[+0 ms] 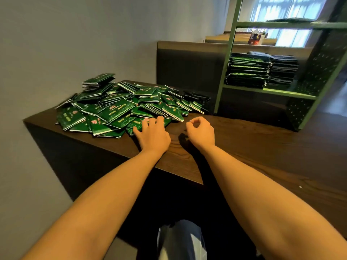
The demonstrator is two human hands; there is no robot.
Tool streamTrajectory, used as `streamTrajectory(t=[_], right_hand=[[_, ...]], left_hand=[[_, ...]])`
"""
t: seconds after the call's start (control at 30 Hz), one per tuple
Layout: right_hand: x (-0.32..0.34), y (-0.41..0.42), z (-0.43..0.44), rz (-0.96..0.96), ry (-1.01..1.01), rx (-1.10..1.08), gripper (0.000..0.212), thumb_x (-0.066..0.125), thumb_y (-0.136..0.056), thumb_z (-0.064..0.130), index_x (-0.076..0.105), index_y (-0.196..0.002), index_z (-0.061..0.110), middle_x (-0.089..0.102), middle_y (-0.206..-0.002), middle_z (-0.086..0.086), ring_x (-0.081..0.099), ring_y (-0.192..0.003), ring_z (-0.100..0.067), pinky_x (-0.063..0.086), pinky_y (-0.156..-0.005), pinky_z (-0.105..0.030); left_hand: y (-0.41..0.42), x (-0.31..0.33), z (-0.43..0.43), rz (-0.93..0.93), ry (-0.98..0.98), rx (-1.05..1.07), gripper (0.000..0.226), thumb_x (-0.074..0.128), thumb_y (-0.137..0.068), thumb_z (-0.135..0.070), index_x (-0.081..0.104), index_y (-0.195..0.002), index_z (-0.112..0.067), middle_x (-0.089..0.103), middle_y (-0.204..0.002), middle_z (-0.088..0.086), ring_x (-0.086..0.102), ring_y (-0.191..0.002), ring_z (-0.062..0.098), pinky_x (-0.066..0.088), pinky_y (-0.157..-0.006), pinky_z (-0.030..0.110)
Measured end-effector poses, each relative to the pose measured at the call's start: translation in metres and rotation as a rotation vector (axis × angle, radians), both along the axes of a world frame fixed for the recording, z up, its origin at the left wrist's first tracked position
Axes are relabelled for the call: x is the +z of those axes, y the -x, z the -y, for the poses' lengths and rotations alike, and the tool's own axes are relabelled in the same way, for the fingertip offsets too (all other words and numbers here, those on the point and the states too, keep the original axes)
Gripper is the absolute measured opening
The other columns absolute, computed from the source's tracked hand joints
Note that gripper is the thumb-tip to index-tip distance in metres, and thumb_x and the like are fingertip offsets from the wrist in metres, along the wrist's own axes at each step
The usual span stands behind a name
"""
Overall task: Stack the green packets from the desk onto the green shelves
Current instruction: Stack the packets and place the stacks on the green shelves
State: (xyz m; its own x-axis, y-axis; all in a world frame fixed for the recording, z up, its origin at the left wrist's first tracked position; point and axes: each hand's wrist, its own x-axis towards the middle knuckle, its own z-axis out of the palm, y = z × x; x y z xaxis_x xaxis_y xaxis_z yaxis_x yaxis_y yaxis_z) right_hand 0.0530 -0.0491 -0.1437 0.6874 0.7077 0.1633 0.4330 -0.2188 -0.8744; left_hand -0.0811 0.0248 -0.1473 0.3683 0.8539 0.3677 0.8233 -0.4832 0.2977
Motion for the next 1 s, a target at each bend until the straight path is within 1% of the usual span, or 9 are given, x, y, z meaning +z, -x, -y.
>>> streamTrajectory(t=[0.17,0.27,0.43,0.5,0.63,0.7,0.77,0.83,1.0], right_hand=[[0.001,0.002,0.002,-0.053,-0.016,0.031,0.008,0.060,-0.097,0.035,0.066,-0.092,0.031,0.075,-0.096,0.001,0.072,-0.089,-0.017,0.060,-0.089,-0.042],[0.003,0.002,0.005,-0.089,-0.023,0.041,0.024,0.058,-0.099,0.039,0.069,-0.081,0.029,0.076,-0.082,0.001,0.070,-0.069,-0.013,0.058,-0.081,-0.037],[0.017,-0.004,0.009,-0.377,-0.018,0.129,0.053,0.053,-0.101,0.057,0.067,-0.076,0.012,0.065,-0.059,0.002,0.061,-0.053,-0.014,0.050,-0.059,-0.029],[0.022,-0.008,0.012,-0.506,-0.055,0.159,0.042,0.058,-0.102,0.047,0.062,-0.076,0.014,0.058,-0.056,0.003,0.055,-0.052,-0.012,0.047,-0.055,-0.027],[0.019,-0.016,0.018,-0.550,-0.136,0.153,0.020,0.058,-0.104,0.017,0.062,-0.085,0.014,0.062,-0.079,-0.002,0.060,-0.068,-0.014,0.053,-0.061,-0.026],[0.014,-0.019,0.016,-0.550,-0.174,0.135,0.017,0.058,-0.103,0.011,0.065,-0.088,0.008,0.067,-0.085,-0.007,0.067,-0.075,-0.017,0.059,-0.065,-0.030],[0.011,-0.019,0.013,-0.542,-0.189,0.110,0.015,0.058,-0.101,0.008,0.069,-0.095,-0.001,0.073,-0.096,-0.018,0.074,-0.092,-0.028,0.064,-0.076,-0.043],[0.009,-0.019,0.012,-0.545,-0.205,0.082,0.016,0.058,-0.100,0.008,0.070,-0.093,-0.001,0.075,-0.099,-0.019,0.074,-0.100,-0.033,0.061,-0.089,-0.056],[0.008,-0.019,0.014,-0.586,-0.286,0.077,0.012,0.057,-0.102,0.008,0.063,-0.091,0.008,0.071,-0.097,-0.013,0.073,-0.097,-0.027,0.059,-0.091,-0.058]], left_hand=[[0.004,0.001,0.002,0.116,-0.091,-0.083,0.037,0.052,-0.095,-0.018,0.058,-0.131,-0.025,0.064,-0.122,-0.002,0.049,-0.121,0.026,0.030,-0.105,0.045],[0.007,0.003,0.005,0.290,-0.154,-0.177,0.031,0.055,-0.093,-0.021,0.067,-0.122,-0.025,0.069,-0.117,-0.006,0.057,-0.113,0.022,0.030,-0.099,0.040],[-0.006,0.009,0.027,0.459,-0.271,-0.474,0.028,0.056,-0.087,-0.016,0.071,-0.110,-0.021,0.072,-0.109,-0.006,0.064,-0.104,0.018,0.039,-0.091,0.039],[-0.014,0.009,0.034,0.492,-0.250,-0.598,0.026,0.056,-0.086,-0.008,0.070,-0.107,-0.014,0.070,-0.108,-0.001,0.062,-0.104,0.021,0.048,-0.091,0.040],[-0.018,0.002,0.037,0.456,-0.173,-0.673,0.025,0.059,-0.084,-0.005,0.067,-0.107,-0.011,0.061,-0.115,0.002,0.056,-0.111,0.021,0.049,-0.092,0.037],[-0.014,0.002,0.033,0.365,-0.174,-0.639,0.032,0.059,-0.082,-0.008,0.064,-0.112,-0.014,0.058,-0.118,0.000,0.054,-0.112,0.020,0.048,-0.091,0.037],[-0.006,0.005,0.026,0.296,-0.190,-0.540,0.040,0.057,-0.079,-0.009,0.061,-0.118,-0.017,0.058,-0.120,0.000,0.055,-0.109,0.021,0.045,-0.090,0.039],[0.001,0.005,0.019,0.254,-0.194,-0.394,0.041,0.057,-0.081,-0.014,0.060,-0.121,-0.018,0.059,-0.120,0.000,0.055,-0.108,0.022,0.040,-0.091,0.040],[0.007,0.000,0.011,-0.029,0.066,0.023,0.043,0.051,-0.089,-0.037,0.055,-0.128,-0.018,0.047,-0.137,0.006,0.039,-0.128,0.031,0.030,-0.103,0.054]])
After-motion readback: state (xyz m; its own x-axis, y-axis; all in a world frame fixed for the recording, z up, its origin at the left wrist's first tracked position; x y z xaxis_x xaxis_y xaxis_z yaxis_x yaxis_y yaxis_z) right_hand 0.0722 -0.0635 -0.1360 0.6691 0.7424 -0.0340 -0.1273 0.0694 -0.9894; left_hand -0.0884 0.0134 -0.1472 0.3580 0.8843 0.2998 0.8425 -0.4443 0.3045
